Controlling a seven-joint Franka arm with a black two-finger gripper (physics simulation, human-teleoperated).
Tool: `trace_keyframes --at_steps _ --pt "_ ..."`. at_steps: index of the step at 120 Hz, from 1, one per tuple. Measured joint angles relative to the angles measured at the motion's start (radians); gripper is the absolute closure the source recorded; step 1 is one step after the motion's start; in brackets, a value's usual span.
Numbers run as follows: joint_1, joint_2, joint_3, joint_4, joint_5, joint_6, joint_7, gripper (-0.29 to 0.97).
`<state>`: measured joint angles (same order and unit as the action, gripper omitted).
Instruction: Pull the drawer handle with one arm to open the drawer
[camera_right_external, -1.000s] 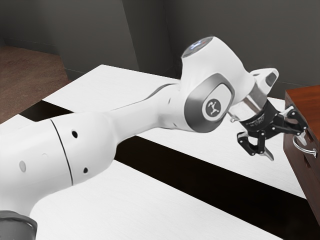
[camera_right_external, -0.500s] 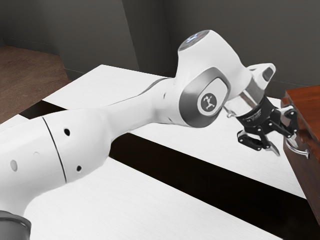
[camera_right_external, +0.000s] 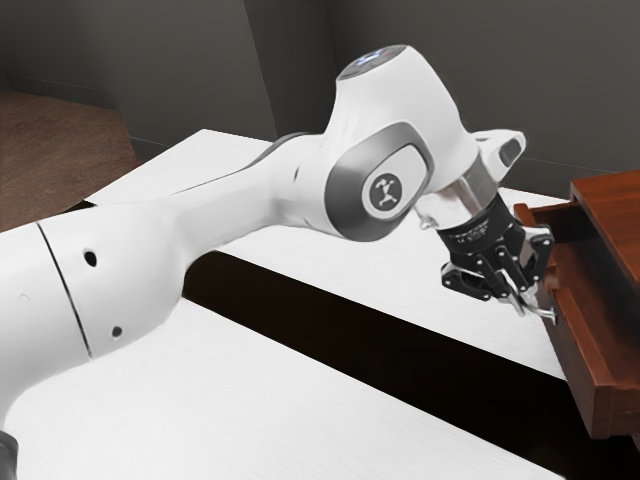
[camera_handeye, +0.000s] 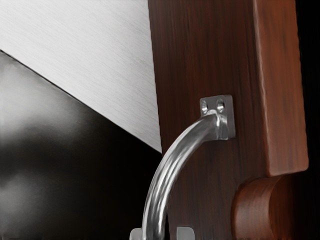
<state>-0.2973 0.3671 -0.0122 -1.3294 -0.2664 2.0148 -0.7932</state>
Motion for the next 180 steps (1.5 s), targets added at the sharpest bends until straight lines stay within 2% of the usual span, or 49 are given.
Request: trace_keyframes --at_steps 22,62,93,152,180 --pt "0.012 -0.06 0.002 -0.075 0.012 -0.002 0.002 0.74" --pt "0.042 -0.193 0.002 -0.239 0.068 0.002 -0.004 0.77" --pt "0.063 -0.262 0.003 -0.323 0.081 0.003 -0.005 0.79" --pt "0.096 -0.327 -0.003 -0.401 0.091 0.003 -0.008 0.79" --pt "0.087 -0.335 0.001 -0.403 0.085 0.024 -0.004 0.64"
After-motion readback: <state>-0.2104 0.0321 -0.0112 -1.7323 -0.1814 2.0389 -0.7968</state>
